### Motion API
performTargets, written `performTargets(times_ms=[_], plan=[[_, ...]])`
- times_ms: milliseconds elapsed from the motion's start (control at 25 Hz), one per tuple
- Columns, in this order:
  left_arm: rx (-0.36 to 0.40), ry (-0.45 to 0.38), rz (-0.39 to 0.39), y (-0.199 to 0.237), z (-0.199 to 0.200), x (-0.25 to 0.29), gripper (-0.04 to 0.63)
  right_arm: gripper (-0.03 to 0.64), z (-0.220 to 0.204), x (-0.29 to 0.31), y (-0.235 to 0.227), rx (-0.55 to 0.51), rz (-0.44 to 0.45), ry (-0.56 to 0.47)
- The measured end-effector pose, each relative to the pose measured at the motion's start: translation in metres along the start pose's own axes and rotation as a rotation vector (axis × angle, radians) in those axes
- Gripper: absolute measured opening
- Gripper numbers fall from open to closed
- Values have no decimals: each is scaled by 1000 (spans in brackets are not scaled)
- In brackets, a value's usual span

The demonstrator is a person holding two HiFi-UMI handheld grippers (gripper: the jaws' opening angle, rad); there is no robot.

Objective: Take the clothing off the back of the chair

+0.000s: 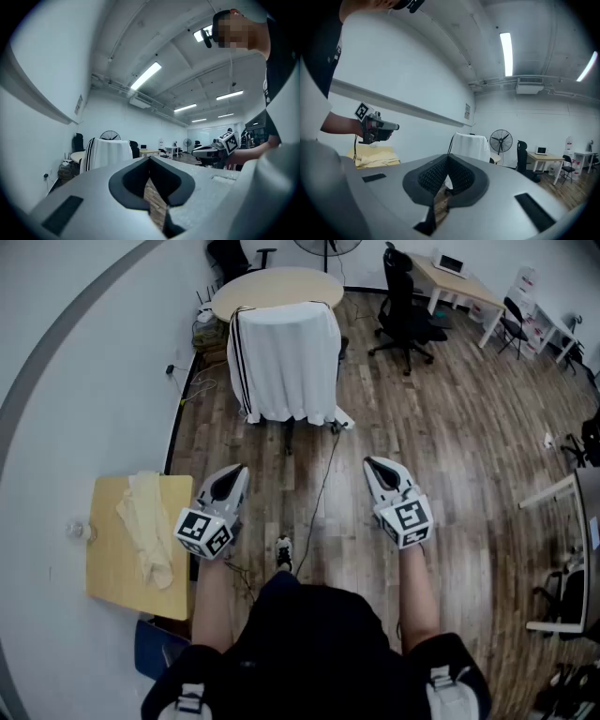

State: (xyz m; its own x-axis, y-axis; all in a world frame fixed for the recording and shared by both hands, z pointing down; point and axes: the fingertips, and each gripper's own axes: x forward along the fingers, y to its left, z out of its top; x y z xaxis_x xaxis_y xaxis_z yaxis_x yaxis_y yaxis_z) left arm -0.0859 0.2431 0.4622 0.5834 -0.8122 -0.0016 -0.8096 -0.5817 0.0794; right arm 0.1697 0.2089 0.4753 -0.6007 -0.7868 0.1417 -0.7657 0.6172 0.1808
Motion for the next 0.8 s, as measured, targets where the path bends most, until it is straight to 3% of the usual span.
performTargets(times_ms=[800], plan=[[-42, 31, -23, 86, -12, 48, 0, -6, -31, 77, -18, -39, -37, 120]])
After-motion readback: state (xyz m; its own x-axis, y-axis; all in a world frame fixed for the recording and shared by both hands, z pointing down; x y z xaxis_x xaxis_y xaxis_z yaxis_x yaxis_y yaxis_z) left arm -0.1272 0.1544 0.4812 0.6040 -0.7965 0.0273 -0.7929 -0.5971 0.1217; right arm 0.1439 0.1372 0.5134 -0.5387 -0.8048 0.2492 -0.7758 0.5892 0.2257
